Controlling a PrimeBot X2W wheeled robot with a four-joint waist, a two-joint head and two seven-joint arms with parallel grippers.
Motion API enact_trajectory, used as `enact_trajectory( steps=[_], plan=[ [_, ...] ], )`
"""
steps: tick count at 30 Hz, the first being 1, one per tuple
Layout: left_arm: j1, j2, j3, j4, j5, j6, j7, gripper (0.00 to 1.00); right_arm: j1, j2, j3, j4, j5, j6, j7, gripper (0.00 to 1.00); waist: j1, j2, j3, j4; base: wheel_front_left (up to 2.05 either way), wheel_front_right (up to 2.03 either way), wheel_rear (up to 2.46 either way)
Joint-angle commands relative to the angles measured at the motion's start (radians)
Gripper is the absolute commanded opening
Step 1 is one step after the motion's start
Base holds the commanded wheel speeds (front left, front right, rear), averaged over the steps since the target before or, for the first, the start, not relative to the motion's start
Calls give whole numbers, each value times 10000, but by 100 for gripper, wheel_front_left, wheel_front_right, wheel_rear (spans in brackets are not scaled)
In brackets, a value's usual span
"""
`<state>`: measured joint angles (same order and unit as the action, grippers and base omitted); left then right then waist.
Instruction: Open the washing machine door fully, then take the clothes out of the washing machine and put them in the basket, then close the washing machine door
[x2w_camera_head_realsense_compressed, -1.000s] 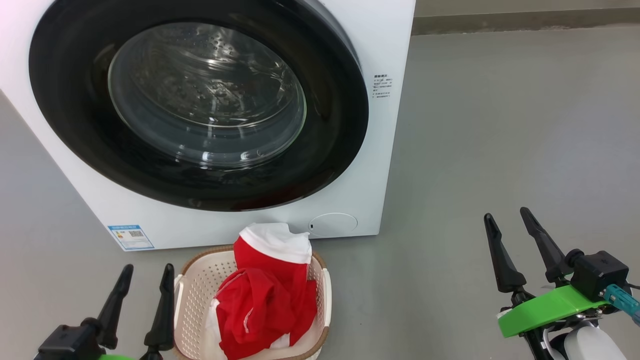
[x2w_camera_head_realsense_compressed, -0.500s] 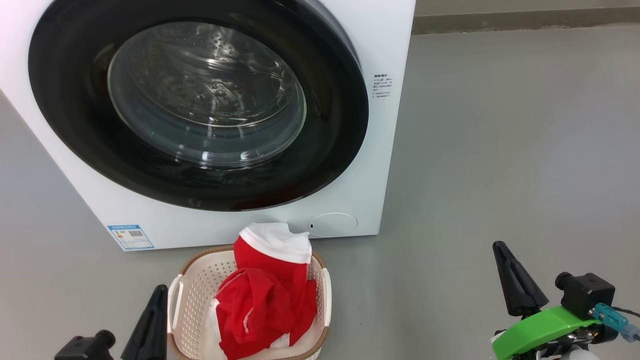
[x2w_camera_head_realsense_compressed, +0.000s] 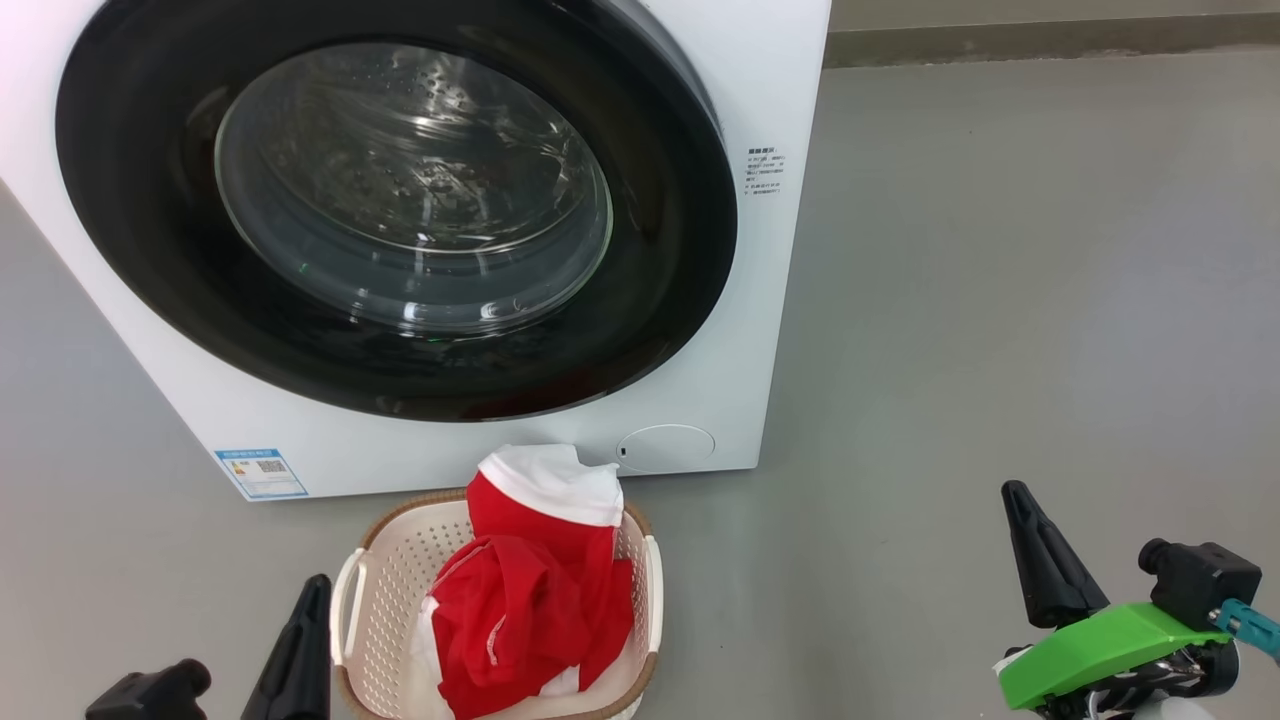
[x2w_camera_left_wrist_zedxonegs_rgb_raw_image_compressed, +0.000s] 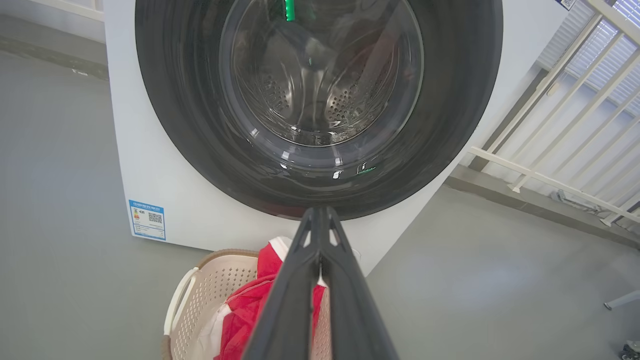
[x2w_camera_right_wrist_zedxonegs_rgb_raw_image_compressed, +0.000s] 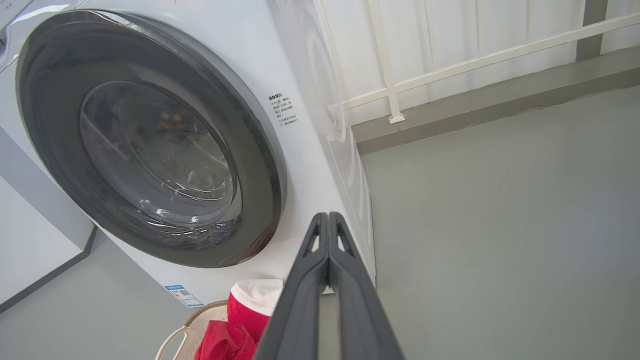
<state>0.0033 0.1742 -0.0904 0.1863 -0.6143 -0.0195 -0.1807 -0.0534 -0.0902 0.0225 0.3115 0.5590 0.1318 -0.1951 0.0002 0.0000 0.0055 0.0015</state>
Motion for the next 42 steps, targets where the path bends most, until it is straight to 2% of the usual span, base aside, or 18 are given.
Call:
enact_trajectory(
  steps=[1,42],
  plan=[
    [-323,93,220,-179,-299,-112,65,0,-342,-71,-65,-289,301,-2,65,0,-2,0,-1,0,0,0,0],
    [-632,-427,934,122,-4058,-502,1189,0,-422,112,-575,-436,4274,-6,1245,0,-2,0,-10,-6,0,0,0]
  ],
)
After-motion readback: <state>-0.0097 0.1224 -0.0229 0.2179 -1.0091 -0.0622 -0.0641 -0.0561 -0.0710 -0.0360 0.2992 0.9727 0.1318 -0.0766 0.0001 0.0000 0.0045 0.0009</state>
